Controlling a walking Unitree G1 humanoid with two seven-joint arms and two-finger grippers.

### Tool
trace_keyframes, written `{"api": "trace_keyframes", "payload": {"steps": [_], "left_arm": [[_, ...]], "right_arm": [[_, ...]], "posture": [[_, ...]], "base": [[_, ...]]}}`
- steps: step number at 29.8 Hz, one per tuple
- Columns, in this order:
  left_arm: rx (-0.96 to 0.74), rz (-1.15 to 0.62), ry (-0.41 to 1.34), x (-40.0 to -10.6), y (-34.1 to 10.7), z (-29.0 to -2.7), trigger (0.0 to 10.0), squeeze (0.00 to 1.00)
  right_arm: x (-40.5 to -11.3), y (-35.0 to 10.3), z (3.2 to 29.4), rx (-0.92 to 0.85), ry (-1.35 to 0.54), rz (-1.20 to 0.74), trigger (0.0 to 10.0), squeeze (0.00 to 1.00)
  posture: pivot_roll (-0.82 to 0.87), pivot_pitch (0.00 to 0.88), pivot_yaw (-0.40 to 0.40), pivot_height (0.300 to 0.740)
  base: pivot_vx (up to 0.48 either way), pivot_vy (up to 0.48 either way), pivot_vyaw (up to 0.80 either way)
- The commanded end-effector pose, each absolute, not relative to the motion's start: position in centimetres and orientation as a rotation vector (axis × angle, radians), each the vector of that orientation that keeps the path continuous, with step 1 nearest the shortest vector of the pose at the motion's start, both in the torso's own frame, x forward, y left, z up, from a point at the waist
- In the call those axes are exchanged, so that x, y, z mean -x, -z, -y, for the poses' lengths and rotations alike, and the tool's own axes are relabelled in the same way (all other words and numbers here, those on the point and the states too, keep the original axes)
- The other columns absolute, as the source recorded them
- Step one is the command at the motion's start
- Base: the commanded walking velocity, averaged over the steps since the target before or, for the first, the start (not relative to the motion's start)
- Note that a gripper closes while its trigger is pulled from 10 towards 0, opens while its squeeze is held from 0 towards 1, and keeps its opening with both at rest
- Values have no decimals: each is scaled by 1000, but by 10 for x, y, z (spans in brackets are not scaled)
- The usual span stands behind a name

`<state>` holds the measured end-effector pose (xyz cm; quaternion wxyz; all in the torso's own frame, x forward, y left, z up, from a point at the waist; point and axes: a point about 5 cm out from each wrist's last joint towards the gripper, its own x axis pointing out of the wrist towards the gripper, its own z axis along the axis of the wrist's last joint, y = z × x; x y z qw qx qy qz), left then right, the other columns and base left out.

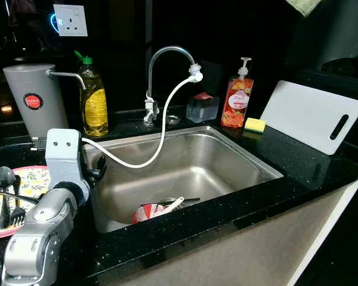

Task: Kitchen organization

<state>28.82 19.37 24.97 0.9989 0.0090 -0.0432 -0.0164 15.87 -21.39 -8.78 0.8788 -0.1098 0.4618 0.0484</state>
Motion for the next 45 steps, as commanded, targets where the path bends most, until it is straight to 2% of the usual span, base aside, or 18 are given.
{"api": "trace_keyframes", "payload": {"steps": [1,45], "left_arm": [[-36,81,28,-287,-248,-194,10000,0],[-39,80,30,-289,-248,-193,10000,0]], "right_arm": [[-154,89,218,238,-96,-979,10000,0],[-155,88,219,237,-90,-977,10000,0]], "posture": [[-42,8,-31,740],[-42,8,-33,740]], "base": [[0,0,0],[0,0,0]]}}
